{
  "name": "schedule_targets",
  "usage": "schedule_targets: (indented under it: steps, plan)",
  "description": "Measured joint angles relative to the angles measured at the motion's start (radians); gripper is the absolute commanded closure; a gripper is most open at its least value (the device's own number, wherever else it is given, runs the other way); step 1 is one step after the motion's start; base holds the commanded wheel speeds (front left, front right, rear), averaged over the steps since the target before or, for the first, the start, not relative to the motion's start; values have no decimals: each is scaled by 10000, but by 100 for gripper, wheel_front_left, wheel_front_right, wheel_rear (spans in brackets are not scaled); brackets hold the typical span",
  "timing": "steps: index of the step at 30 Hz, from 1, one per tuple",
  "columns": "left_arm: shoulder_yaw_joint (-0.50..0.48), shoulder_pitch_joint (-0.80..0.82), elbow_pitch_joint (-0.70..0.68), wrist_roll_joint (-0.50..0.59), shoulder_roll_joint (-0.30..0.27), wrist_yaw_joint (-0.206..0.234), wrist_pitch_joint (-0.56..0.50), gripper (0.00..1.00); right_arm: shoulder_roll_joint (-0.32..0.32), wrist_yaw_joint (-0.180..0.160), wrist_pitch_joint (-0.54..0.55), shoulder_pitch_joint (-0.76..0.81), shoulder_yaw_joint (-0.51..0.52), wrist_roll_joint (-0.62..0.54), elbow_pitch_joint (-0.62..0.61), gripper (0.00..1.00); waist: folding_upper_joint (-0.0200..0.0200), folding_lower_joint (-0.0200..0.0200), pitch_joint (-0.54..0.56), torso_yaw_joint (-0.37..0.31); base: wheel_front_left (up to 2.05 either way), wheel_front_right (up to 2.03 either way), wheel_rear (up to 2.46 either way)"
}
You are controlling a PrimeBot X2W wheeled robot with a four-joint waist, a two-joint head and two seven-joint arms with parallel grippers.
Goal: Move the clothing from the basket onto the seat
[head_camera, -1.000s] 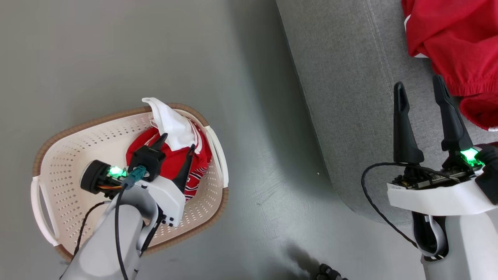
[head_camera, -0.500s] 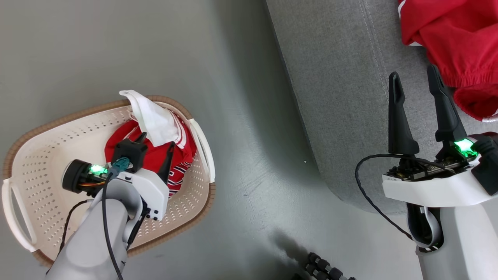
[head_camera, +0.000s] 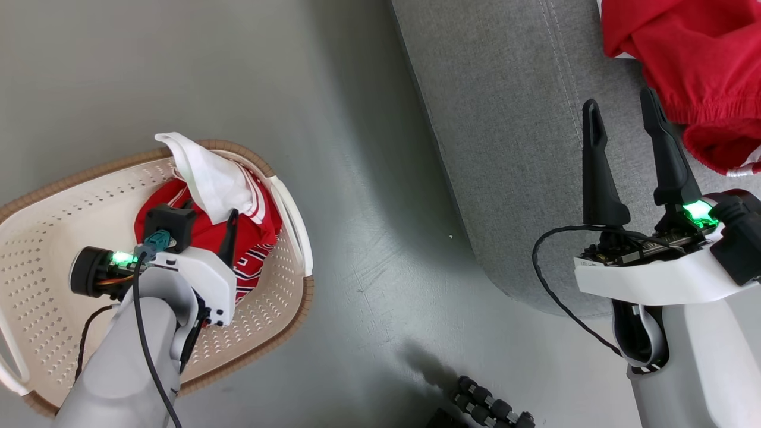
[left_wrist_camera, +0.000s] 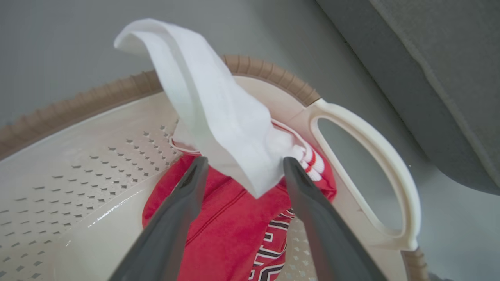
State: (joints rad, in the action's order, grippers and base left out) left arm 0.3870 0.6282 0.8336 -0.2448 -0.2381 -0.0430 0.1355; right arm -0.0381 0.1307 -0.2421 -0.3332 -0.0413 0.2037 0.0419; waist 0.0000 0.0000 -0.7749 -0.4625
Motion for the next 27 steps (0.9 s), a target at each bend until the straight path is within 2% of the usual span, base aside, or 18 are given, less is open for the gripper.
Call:
schedule_targets:
  steps: [6, 12, 13, 14, 15, 16, 17, 20, 22, 27]
  plan:
    - [-36, 193, 48, -86, 267, -25, 2, 0, 0, 0, -35, -103, -69, 77, 113, 0, 0, 0, -109, -77, 0, 0, 0]
    - [-12, 398, 161, -84, 274, -27, 35, 0, 0, 0, -44, -242, -173, 77, 249, 0, 0, 1, -191, -144, 0, 0, 0]
    - [12, 418, 178, -82, 278, -27, 54, 11, 0, 0, -44, -246, -167, 77, 268, 0, 0, 0, -201, -151, 0, 0, 0]
    - [31, 449, 211, -82, 284, -50, 56, 27, 0, 0, -44, -253, -155, 77, 286, 0, 0, 0, -207, -154, 0, 0, 0]
    - [31, 449, 211, -82, 284, -50, 56, 48, 0, 0, -44, -253, -155, 77, 286, 0, 0, 0, -207, -154, 0, 0, 0]
    - [50, 486, 247, -81, 288, -88, 59, 58, 0, 0, -44, -260, -140, 75, 303, 0, 0, 0, -207, -154, 0, 0, 0]
    - [59, 514, 270, -81, 293, -100, 82, 58, 2, 0, -46, -270, -127, 75, 318, 0, 0, 0, -203, -151, 0, 0, 0]
    - [88, 530, 339, -77, 305, -102, 165, 86, 2, 0, -50, -410, -107, 71, 359, 0, 0, 0, -182, -136, 0, 0, 0]
    - [86, 530, 351, -77, 303, -113, 291, 100, 2, 0, -58, -430, -104, 69, 368, 0, 0, 0, -161, -116, 0, 0, 0]
    - [82, 531, 324, -63, 301, -113, 564, 100, 0, 0, -59, -531, -105, 69, 428, 0, 0, 0, -86, -35, 0, 0, 0]
